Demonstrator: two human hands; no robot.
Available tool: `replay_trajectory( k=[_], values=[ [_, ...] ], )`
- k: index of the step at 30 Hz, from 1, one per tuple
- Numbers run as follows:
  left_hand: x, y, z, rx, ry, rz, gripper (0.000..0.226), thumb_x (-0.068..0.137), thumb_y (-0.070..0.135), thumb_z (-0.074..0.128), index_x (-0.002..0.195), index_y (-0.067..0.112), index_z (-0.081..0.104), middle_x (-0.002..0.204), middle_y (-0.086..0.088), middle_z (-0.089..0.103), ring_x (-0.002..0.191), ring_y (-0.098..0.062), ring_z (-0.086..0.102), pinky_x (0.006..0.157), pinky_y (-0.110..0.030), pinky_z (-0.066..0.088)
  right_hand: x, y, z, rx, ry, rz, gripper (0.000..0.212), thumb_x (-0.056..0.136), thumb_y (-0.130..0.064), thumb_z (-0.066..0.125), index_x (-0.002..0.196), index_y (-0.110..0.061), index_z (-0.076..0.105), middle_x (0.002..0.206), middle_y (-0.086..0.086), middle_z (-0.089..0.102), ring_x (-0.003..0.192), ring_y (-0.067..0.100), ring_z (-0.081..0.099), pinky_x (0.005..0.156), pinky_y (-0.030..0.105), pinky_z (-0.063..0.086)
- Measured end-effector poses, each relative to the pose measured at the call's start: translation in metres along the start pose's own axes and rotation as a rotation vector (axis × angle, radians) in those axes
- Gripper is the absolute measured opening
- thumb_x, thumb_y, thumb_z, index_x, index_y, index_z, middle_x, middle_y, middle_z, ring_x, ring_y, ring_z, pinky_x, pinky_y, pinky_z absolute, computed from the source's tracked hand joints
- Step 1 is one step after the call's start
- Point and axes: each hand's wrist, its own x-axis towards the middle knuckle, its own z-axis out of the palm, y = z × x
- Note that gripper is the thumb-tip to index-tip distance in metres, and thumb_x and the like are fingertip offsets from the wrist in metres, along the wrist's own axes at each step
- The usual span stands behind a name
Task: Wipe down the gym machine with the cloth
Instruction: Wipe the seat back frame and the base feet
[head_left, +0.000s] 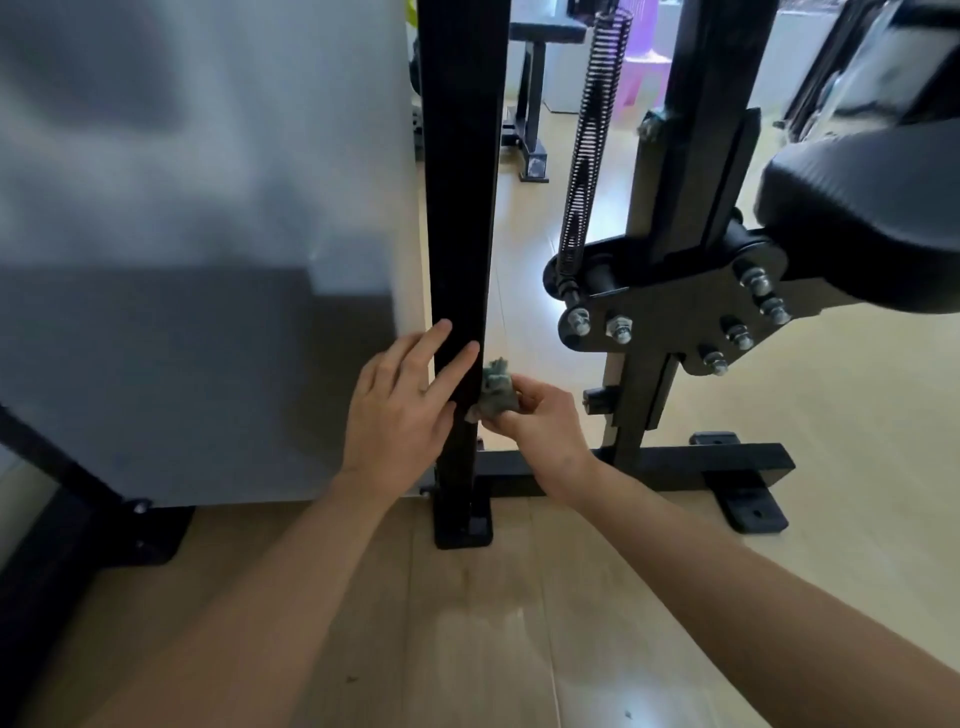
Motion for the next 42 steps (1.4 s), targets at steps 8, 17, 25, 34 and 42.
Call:
replay_trajectory(
  k=[8, 17, 25, 34, 42],
  values=[
    [0.024, 0.012, -0.041, -0.430, -0.022, -0.248, 0.049, 0.079, 0.016, 0.076, 0.127, 0.015, 0.067, 0.127, 0.000, 0.062, 0.115, -0.020, 0.056, 0.088, -0.040, 0.057, -0.007, -0.055, 0.006, -0.217, 0.120, -0.202, 0.022, 0.087, -0.018, 0.077, 0.108, -0.023, 0.071, 0.086, -0.001, 0.077, 0.079, 0.011, 0.072, 0.073, 0.029, 0.060],
    [0.051, 0.037, -0.055, -0.757, -0.148, -0.659, 0.026, 0.083, 0.030, 0.083, 0.107, 0.028, 0.072, 0.087, 0.016, 0.070, 0.078, -0.004, 0.067, 0.074, -0.033, 0.060, -0.015, -0.081, 0.012, -0.166, 0.127, -0.183, 0.018, 0.091, -0.015, 0.063, 0.087, -0.027, 0.076, 0.086, 0.009, 0.075, 0.091, 0.033, 0.070, 0.084, 0.054, 0.058],
    [0.096, 0.048, -0.089, -0.944, 0.142, -0.844, 0.014, 0.087, 0.012, 0.078, 0.096, 0.022, 0.074, 0.074, 0.017, 0.071, 0.071, -0.001, 0.068, 0.066, -0.012, 0.052, -0.013, -0.133, 0.017, -0.073, 0.189, -0.318, 0.012, 0.096, -0.024, 0.068, 0.096, -0.035, 0.073, 0.087, -0.004, 0.077, 0.087, 0.015, 0.072, 0.086, 0.040, 0.060],
    [0.174, 0.031, -0.139, -0.869, 0.275, -0.727, 0.025, 0.087, 0.010, 0.077, 0.091, 0.034, 0.070, 0.076, 0.018, 0.071, 0.074, -0.001, 0.068, 0.066, -0.010, 0.052, -0.002, -0.207, 0.016, -0.185, 0.265, -0.602, 0.027, 0.095, -0.009, 0.067, 0.120, -0.019, 0.069, 0.108, -0.006, 0.069, 0.097, 0.001, 0.065, 0.080, 0.014, 0.055],
    [0.237, 0.023, -0.189, -0.799, 0.431, -0.641, 0.019, 0.087, 0.013, 0.077, 0.090, 0.031, 0.074, 0.078, 0.020, 0.071, 0.072, -0.005, 0.069, 0.069, -0.022, 0.057, 0.009, -0.286, 0.022, -0.157, 0.360, -0.808, 0.031, 0.089, -0.004, 0.072, 0.118, -0.016, 0.069, 0.109, -0.006, 0.065, 0.096, 0.004, 0.065, 0.083, 0.014, 0.053]
  ],
)
